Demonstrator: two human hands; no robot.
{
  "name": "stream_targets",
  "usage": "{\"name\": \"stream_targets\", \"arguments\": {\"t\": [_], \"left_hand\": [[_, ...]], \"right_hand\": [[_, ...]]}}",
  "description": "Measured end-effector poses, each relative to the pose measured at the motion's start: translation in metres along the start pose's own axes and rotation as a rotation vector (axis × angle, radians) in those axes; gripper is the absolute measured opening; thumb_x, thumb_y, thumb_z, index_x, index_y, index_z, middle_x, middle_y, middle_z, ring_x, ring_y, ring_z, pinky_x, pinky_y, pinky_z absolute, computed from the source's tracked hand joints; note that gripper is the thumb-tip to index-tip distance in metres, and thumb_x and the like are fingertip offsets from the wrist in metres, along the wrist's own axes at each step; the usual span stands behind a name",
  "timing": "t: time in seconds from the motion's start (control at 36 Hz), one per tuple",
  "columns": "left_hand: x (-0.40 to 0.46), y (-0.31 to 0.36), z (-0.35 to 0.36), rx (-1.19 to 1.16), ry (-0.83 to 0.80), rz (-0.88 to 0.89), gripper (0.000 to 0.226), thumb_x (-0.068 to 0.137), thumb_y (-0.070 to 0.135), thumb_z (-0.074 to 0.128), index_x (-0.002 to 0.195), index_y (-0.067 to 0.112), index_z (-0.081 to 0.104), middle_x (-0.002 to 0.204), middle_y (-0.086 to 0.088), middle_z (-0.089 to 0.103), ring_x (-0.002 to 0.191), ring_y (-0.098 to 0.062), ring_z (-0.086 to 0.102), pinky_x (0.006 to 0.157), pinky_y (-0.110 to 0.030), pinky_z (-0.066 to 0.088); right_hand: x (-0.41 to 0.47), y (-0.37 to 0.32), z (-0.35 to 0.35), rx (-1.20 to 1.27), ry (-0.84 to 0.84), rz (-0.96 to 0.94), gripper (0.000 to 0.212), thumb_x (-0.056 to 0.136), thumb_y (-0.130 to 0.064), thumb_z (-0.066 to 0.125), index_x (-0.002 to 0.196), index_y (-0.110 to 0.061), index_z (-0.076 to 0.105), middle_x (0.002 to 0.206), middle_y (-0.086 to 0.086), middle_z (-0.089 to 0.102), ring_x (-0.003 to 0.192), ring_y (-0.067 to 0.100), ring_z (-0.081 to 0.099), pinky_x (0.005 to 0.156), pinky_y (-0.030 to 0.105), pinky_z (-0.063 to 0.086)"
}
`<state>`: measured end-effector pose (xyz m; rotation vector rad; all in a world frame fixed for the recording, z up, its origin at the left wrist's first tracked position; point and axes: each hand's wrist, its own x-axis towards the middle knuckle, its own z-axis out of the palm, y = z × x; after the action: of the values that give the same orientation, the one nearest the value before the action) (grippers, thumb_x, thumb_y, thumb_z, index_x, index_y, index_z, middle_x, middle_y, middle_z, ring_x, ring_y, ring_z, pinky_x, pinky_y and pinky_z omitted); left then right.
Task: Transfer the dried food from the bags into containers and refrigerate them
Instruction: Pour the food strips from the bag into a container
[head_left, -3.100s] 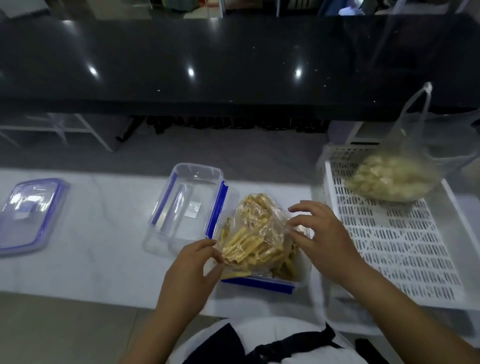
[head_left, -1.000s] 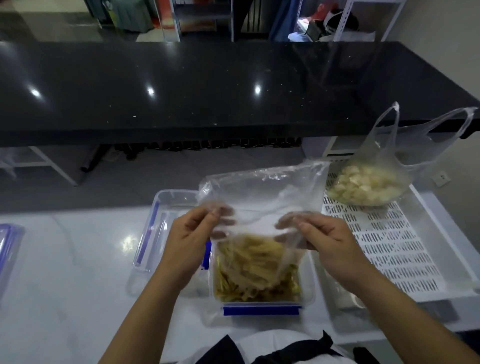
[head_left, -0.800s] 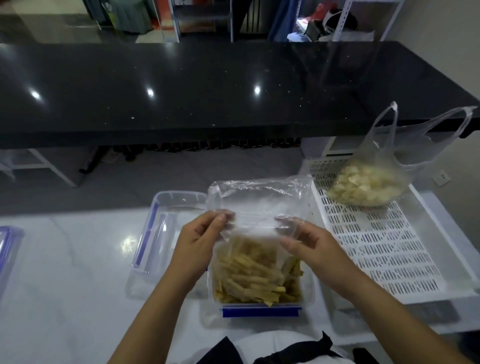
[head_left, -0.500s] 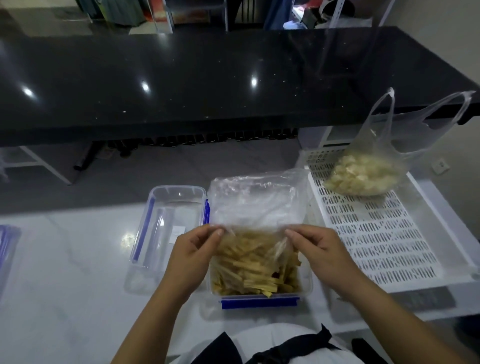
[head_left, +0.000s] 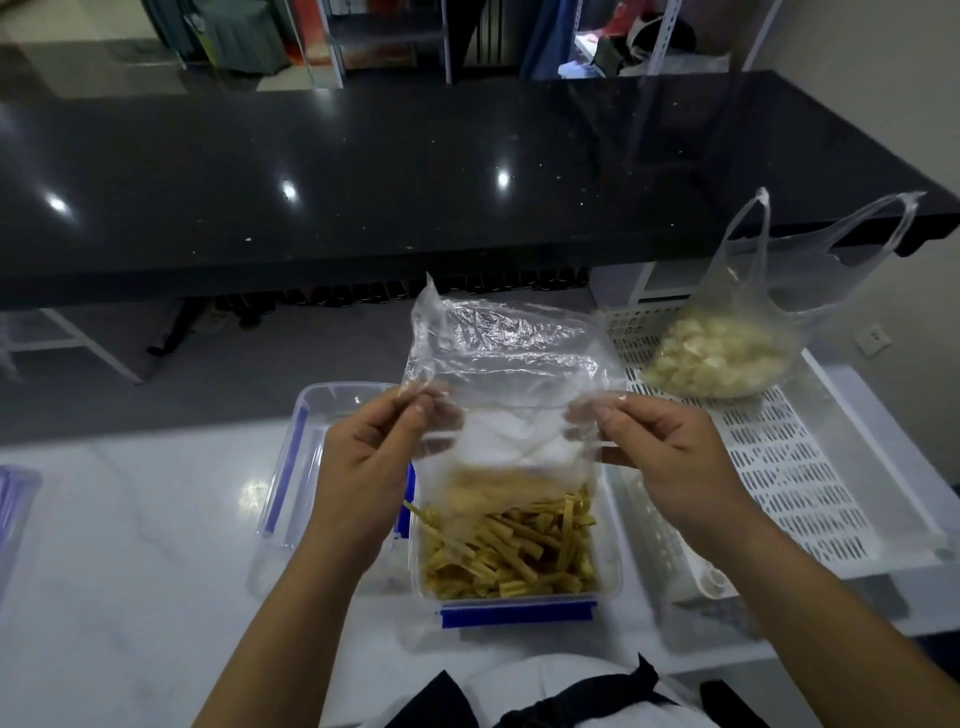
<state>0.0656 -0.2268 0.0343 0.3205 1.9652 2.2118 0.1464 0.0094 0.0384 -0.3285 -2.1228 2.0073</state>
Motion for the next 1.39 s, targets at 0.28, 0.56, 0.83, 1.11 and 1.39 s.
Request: {"name": "stream_targets", "arguments": {"t": [0.28, 0.56, 0.83, 1.11, 1.39], "left_hand": [[-0.001, 0.018, 0.004, 0.017, -0.001, 0.036, 0.031, 0.101, 0.014, 0.050, 0.098, 0.027, 0.078, 0.096, 0.001, 0.076, 0.090, -0.023, 0.074, 0.075, -0.029, 0.061], [0.003, 0.030, 0.004, 0.023, -0.021, 0.037, 0.024, 0.100, 0.017, 0.050, 0.105, 0.017, 0.074, 0.098, -0.004, 0.076, 0.092, -0.023, 0.074, 0.075, -0.028, 0.060], [0.002, 0.039, 0.007, -0.031, -0.057, 0.060, 0.028, 0.093, 0.027, 0.054, 0.107, 0.012, 0.073, 0.097, -0.007, 0.076, 0.091, -0.024, 0.074, 0.074, -0.029, 0.060], [0.003, 0.051, 0.012, -0.067, -0.076, 0.108, 0.022, 0.091, 0.030, 0.057, 0.099, 0.028, 0.078, 0.098, -0.006, 0.076, 0.090, -0.024, 0.074, 0.075, -0.030, 0.060], [0.002, 0.045, 0.008, 0.018, -0.033, 0.170, 0.019, 0.095, 0.020, 0.062, 0.101, 0.031, 0.076, 0.097, -0.003, 0.076, 0.091, -0.022, 0.074, 0.077, -0.032, 0.062]], "right_hand": [[-0.003, -0.011, 0.001, 0.018, -0.012, -0.044, 0.028, 0.089, -0.023, 0.059, 0.109, -0.011, 0.075, 0.103, 0.002, 0.078, 0.097, 0.021, 0.074, 0.083, 0.038, 0.061], [0.000, -0.025, -0.001, 0.012, -0.014, -0.087, 0.033, 0.089, -0.027, 0.059, 0.112, -0.010, 0.074, 0.104, 0.003, 0.078, 0.100, 0.022, 0.073, 0.081, 0.035, 0.061], [-0.006, -0.032, -0.004, 0.010, 0.026, -0.081, 0.030, 0.092, -0.024, 0.059, 0.113, -0.008, 0.074, 0.104, 0.007, 0.077, 0.100, 0.025, 0.073, 0.083, 0.043, 0.061], [-0.011, -0.045, -0.005, 0.073, 0.014, -0.128, 0.028, 0.091, -0.026, 0.059, 0.109, -0.013, 0.076, 0.104, 0.007, 0.077, 0.098, 0.023, 0.074, 0.076, 0.030, 0.061], [-0.014, -0.051, -0.010, -0.014, 0.106, -0.182, 0.021, 0.082, -0.029, 0.072, 0.100, -0.021, 0.080, 0.097, 0.000, 0.078, 0.092, 0.019, 0.075, 0.073, 0.029, 0.062]]}}
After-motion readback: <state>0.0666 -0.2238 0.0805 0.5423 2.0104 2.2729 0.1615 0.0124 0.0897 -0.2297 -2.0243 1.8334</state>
